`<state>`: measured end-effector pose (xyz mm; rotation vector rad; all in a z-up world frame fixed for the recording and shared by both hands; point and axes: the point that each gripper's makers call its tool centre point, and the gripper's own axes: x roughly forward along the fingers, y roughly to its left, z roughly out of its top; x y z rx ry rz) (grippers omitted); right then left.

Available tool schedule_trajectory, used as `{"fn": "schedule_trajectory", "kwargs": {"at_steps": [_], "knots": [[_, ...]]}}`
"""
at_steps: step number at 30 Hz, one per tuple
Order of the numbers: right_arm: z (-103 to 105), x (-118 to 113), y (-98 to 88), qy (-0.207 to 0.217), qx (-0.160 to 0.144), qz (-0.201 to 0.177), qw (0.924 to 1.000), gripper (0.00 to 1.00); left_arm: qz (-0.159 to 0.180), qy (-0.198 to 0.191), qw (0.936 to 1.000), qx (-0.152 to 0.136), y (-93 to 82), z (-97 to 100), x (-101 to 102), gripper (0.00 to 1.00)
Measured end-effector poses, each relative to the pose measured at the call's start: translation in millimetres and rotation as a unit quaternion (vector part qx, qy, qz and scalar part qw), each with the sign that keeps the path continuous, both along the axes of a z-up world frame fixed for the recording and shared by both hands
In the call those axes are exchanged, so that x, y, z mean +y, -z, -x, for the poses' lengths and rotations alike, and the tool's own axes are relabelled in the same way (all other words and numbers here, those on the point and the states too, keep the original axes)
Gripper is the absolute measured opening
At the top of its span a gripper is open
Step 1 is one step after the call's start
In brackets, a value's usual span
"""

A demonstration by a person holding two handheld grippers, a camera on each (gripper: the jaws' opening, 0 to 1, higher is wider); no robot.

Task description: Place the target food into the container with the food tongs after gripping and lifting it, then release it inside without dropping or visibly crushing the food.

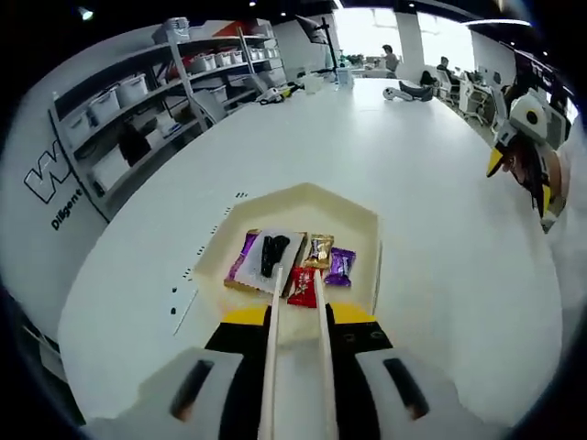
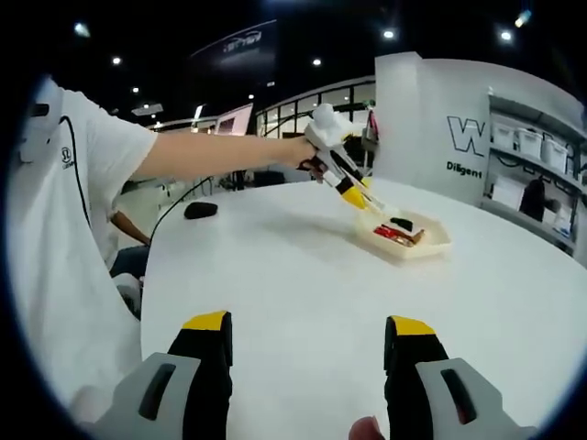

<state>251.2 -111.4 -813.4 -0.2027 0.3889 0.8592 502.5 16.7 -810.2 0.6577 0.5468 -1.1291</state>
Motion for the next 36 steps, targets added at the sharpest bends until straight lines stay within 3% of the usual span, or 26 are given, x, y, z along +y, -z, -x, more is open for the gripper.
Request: {"fn": "schedule_trajectory", "kwargs": {"at_steps": [15, 36], "knots": [[3.7, 10.5, -3.9, -0.011, -0.006, 0.004, 0.9999, 0.65, 0.013, 0.009, 0.9999, -0.004, -0.8, 31.3, 10.9, 0.21], [8.3, 19.6, -6.2, -0.02, -0.013, -0.002, 0.9997, 0.64, 0.052, 0.013, 0.9984, -0.02, -16.9, 89.4, 22.0, 0.21]]}}
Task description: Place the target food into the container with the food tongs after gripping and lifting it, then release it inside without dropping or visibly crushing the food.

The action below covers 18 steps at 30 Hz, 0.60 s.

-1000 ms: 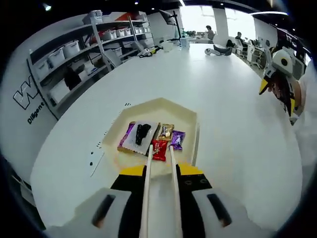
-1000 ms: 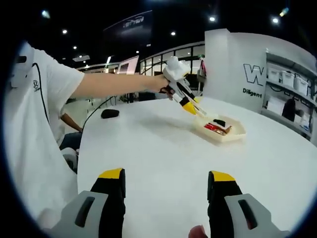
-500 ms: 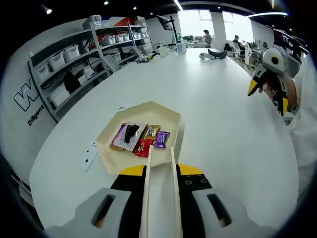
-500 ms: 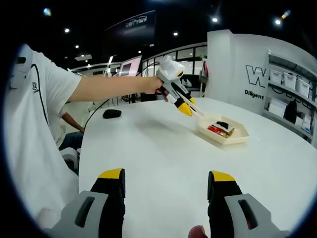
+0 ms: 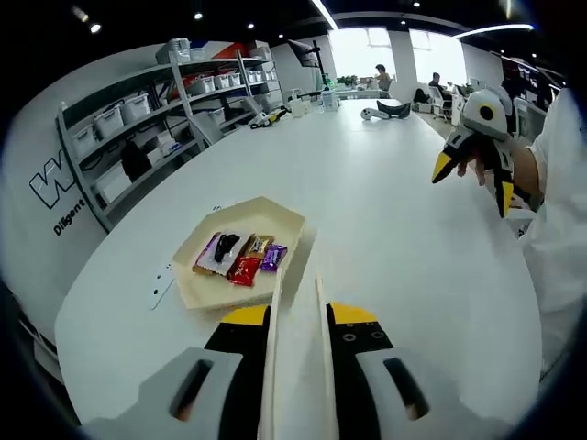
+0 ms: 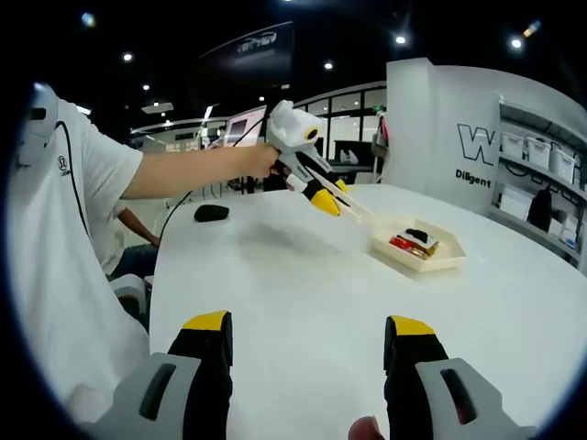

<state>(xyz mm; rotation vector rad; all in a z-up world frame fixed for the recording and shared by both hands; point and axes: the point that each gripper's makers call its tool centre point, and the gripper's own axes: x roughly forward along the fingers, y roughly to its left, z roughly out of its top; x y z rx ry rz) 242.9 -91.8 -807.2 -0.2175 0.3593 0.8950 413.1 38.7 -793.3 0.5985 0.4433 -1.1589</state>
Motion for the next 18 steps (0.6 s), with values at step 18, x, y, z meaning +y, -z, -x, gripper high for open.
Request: {"fn": "schedule_trajectory", "kwargs": {"at_steps": [18], "knots": [[8.9, 3.3, -2.7, -0.007, -0.005, 0.001, 1.0, 0.64, 0.04, 0.005, 0.9992, 0.002, -3.0, 54.1, -3.9, 0.2]]}}
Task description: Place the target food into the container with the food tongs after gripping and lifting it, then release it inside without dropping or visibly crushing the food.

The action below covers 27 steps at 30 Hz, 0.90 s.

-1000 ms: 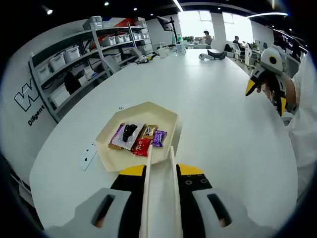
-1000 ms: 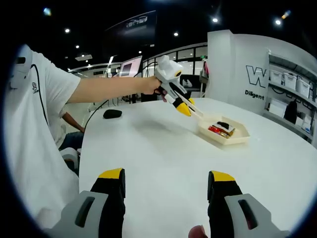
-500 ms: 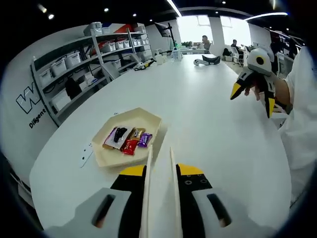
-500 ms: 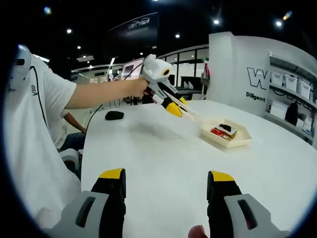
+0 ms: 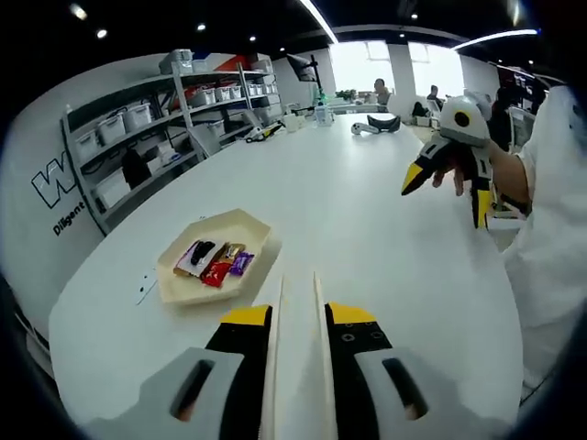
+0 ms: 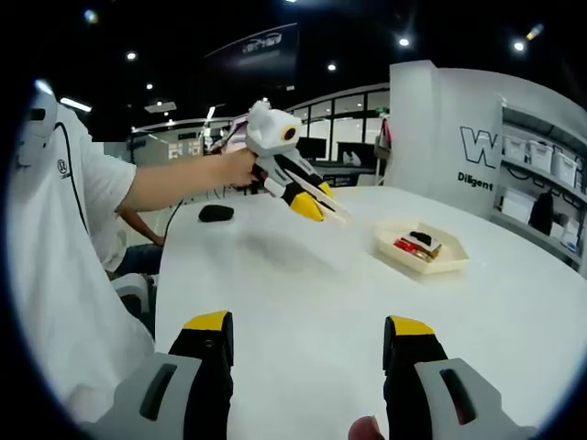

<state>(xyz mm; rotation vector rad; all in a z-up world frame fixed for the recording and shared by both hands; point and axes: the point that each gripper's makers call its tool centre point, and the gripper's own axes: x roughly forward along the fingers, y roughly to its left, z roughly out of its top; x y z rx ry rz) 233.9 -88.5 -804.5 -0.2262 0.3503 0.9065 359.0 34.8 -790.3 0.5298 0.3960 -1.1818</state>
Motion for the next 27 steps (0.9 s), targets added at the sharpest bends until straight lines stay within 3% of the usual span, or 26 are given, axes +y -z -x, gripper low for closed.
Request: {"fn": "schedule_trajectory", "kwargs": {"at_steps": [17, 27], "knots": [[1.9, 3.9, -1.3, -0.004, -0.002, 0.003, 1.0, 0.63, 0.041, 0.004, 0.999, 0.015, 6.2, 32.5, -1.0, 0.2], [0.2, 4.6, -3.6, -0.004, -0.006, -0.004, 1.0, 0.62, 0.066, 0.022, 0.9971, 0.03, 19.0, 66.7, -12.4, 0.2]]}}
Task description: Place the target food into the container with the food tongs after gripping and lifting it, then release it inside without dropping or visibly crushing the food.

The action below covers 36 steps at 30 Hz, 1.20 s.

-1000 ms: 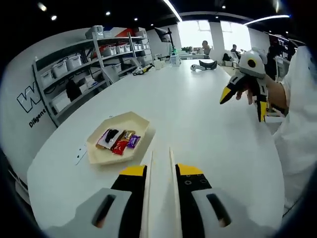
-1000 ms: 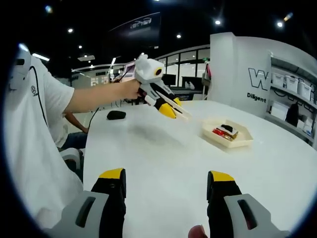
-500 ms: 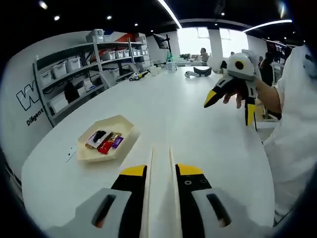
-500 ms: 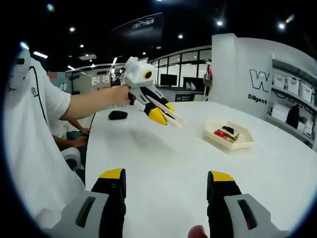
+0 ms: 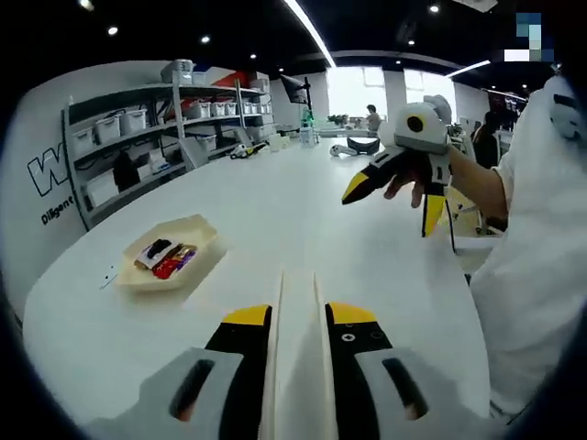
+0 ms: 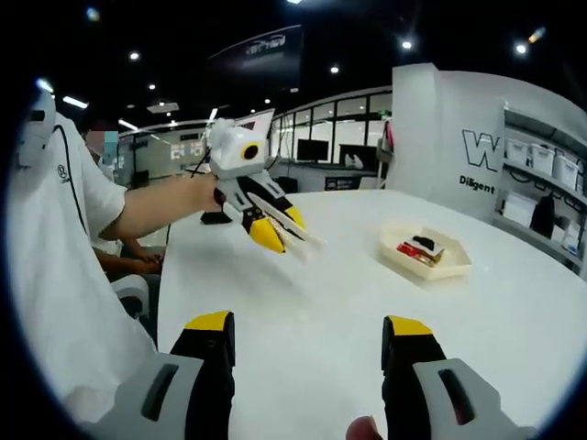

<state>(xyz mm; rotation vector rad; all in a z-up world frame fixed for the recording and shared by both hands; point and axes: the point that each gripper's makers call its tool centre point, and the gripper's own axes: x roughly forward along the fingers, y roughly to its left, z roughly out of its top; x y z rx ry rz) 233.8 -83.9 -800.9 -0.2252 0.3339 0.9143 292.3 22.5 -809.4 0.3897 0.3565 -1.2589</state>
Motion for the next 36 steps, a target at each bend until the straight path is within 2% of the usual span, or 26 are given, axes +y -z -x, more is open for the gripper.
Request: {"fn": "schedule_trajectory", "kwargs": {"at_steps": [7, 14, 26, 36], "knots": [[0.7, 6.0, -6.1, -0.018, -0.009, -0.02, 0.9996, 0.61, 0.019, 0.018, 0.9996, 0.012, 6.9, 23.3, -9.5, 0.2], [-0.9, 7.6, -5.1, -0.025, -0.013, -0.021, 0.9994, 0.59, 0.032, 0.034, 0.9988, 0.017, 9.8, 41.3, -18.8, 0.2], [-4.6, 16.2, -4.9, -0.044, -0.028, -0.033, 0.9981, 0.56, 0.045, 0.044, 0.9979, 0.016, 11.4, 56.7, -27.6, 0.21], [-11.7, 19.4, -6.2, -0.047, -0.034, -0.045, 0.9973, 0.54, 0.061, 0.029, 0.9975, 0.023, 8.6, 54.3, -28.6, 0.21]]}}
